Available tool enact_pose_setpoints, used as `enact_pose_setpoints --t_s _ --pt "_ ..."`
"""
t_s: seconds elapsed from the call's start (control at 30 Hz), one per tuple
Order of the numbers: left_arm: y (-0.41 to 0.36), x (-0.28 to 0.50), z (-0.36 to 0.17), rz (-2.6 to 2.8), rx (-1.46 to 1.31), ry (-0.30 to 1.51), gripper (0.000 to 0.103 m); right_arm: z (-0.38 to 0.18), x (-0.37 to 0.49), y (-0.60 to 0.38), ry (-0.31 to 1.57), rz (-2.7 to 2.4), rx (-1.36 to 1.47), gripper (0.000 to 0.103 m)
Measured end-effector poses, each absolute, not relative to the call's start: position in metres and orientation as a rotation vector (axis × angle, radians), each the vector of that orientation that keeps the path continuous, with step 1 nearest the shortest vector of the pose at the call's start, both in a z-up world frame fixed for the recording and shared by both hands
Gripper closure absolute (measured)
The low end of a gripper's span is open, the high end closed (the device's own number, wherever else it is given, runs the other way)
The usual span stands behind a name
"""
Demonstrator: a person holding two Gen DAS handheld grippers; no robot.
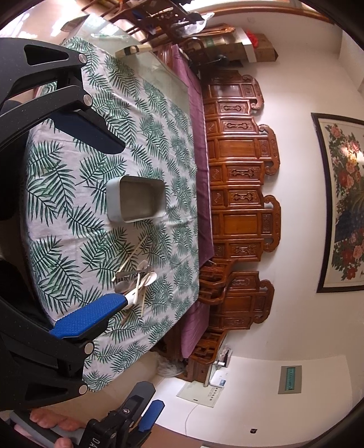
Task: Organize utensils
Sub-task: 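Reach the left tool into the utensil pile and grasp a metal fork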
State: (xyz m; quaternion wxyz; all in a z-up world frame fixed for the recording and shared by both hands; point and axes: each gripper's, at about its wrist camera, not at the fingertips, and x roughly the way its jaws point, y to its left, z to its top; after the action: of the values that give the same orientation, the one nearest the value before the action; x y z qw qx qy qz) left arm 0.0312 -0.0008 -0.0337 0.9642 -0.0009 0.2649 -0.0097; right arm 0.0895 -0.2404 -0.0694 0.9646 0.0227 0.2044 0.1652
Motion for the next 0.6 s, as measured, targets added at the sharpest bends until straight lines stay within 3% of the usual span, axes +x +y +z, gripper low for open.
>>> enact_pose_setpoints --t_s 0.6 --pt "0.004 0.089 -0.079 -0.051 0.025 0.663 0.006 -0.116 0.176 -0.236 0.528 0.386 -0.036 0.01"
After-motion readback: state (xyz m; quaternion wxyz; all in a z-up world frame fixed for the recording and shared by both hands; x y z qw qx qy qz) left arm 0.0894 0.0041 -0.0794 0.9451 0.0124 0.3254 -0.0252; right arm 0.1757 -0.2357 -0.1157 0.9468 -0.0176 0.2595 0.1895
